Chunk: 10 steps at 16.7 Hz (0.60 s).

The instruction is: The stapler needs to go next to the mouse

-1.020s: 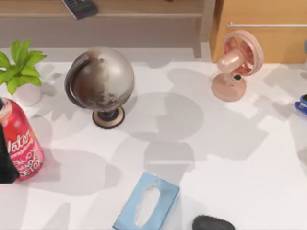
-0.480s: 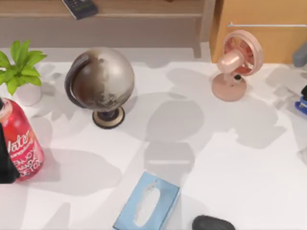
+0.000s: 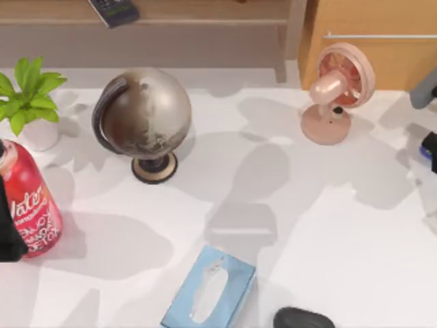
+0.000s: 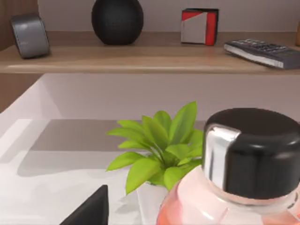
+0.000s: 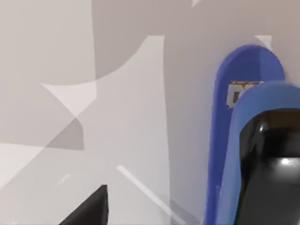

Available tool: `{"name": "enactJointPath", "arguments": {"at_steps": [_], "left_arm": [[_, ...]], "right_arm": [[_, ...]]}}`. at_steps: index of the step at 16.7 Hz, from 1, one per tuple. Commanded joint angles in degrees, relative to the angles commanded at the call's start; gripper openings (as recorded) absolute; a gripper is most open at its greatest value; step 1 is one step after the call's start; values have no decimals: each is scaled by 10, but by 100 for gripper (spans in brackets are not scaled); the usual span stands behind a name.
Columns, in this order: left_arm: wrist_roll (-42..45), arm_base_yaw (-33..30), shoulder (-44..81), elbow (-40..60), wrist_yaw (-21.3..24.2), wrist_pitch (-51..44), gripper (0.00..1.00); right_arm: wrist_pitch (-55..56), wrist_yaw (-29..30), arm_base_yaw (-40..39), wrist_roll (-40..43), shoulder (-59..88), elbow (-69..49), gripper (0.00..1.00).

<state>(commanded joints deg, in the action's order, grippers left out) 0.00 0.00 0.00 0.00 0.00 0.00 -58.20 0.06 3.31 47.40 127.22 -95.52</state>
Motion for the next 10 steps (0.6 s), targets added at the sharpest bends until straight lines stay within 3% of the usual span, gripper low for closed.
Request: {"name": "enactJointPath", "arguments": {"at_steps": [6,10], "left_arm": [[0,0,0,0,0,0,100],[0,0,0,0,0,0,100]], "right_arm": [[35,0,1,0,14,24,100],[35,0,1,0,14,24,70]]}}
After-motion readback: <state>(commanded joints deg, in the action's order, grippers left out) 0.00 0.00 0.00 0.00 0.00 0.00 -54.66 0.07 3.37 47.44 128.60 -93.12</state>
